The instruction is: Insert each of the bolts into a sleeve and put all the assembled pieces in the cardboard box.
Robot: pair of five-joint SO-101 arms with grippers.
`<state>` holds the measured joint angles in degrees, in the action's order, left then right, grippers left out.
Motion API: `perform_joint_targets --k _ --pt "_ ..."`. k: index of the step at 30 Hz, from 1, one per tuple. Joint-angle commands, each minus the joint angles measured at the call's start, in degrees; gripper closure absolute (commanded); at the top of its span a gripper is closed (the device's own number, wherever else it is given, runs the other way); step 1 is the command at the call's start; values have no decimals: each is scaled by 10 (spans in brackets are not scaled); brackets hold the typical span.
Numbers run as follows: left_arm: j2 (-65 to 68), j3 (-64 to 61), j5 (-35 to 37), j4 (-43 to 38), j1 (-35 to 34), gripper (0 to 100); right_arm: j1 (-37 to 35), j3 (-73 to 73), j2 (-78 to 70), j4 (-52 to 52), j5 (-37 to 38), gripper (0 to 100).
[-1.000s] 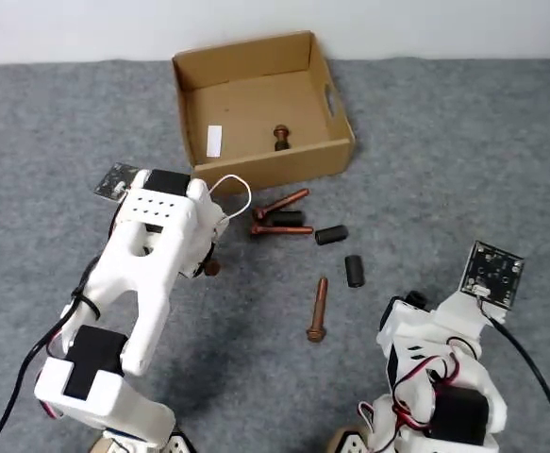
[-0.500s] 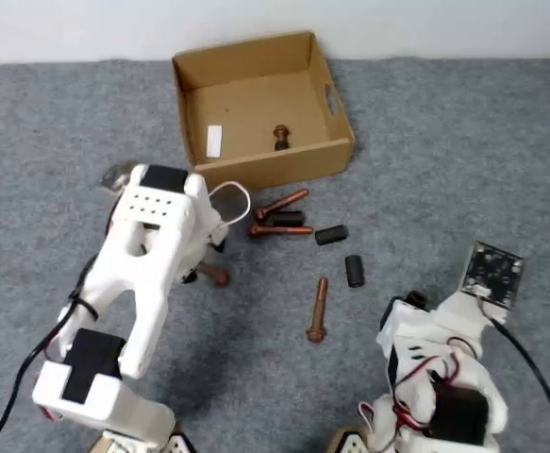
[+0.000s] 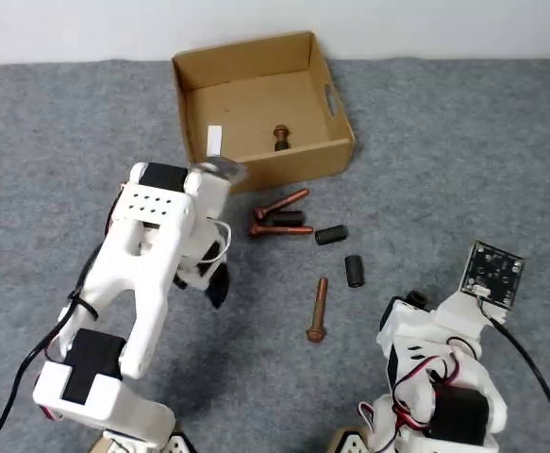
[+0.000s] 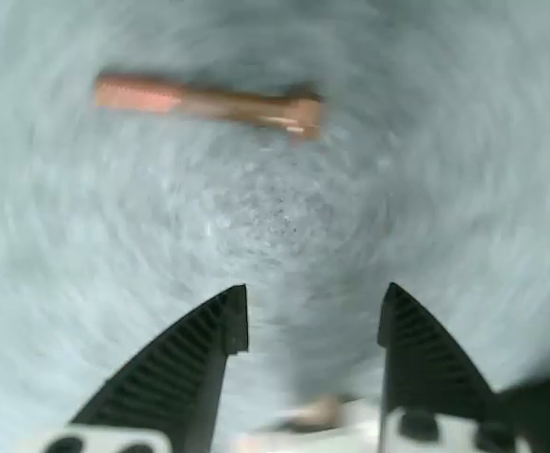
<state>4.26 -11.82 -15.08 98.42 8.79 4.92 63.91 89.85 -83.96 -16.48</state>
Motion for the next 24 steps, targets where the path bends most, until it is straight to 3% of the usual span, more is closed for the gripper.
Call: perform_joint_targets --k 1,7,12,24 --pt "-23 23 -232 -6 -4 776 6 -2 -3 15 5 991" --pt "-23 23 -416 -77 -39 776 6 -2 -3 15 5 991" --pt "-20 20 -492 -175 -68 773 6 -2 -3 15 5 991" --pt "115 23 -528 -264 -63 773 7 -2 -4 16 6 991"
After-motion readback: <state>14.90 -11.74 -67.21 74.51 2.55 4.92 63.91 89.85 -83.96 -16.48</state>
